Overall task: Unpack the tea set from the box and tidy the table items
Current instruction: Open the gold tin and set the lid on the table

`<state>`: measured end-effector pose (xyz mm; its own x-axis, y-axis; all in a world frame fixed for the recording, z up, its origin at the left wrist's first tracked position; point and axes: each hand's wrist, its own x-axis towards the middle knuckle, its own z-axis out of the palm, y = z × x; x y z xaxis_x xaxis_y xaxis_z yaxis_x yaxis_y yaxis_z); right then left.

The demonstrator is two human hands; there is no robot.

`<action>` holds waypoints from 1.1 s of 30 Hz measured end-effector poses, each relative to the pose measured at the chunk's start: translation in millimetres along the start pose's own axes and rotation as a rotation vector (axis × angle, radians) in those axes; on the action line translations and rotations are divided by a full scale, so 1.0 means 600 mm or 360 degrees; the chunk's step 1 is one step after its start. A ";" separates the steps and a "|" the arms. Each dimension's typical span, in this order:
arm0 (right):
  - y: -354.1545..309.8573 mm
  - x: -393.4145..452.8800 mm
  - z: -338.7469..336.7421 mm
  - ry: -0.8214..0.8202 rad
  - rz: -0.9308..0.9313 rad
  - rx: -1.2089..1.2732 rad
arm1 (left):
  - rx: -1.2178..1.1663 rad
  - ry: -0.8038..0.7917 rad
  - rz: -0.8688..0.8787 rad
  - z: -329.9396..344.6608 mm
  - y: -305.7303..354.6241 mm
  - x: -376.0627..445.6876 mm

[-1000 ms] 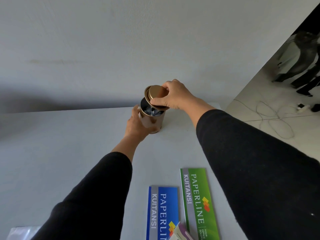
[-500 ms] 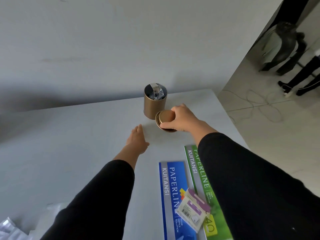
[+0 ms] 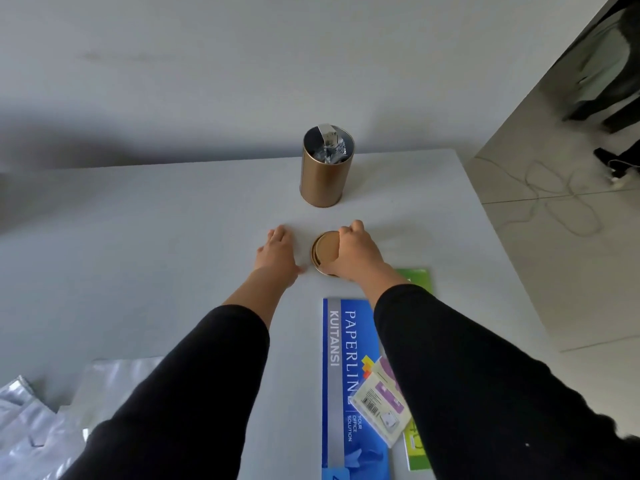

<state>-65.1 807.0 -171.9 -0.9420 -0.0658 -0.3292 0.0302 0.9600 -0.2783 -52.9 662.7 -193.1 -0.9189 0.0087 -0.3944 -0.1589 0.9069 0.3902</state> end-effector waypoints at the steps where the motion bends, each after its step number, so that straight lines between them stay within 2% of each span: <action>1: 0.001 0.003 0.002 0.0006 -0.0013 -0.0016 | -0.0007 -0.0001 -0.0004 -0.001 0.000 -0.001; 15: -0.005 0.009 -0.002 0.0041 -0.0087 -0.0101 | -0.0013 0.0016 0.0027 0.000 -0.009 -0.011; 19: -0.037 -0.010 -0.019 0.0118 -0.0143 -0.0031 | -0.0138 0.0101 -0.0117 -0.010 -0.035 -0.029; 25: -0.141 -0.048 -0.043 0.0122 -0.0203 0.0213 | -0.0161 0.0262 -0.0237 -0.094 -0.127 -0.081; 33: -0.376 -0.124 -0.034 0.0206 -0.0312 0.0314 | -0.0153 0.0507 -0.0314 -0.240 -0.325 -0.196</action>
<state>-8.4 600.8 -66.3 -0.9706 -0.1975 -0.1377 -0.1042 0.8602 -0.4992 34.2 424.4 -103.0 -0.9310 -0.3072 -0.1973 -0.3632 0.8342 0.4149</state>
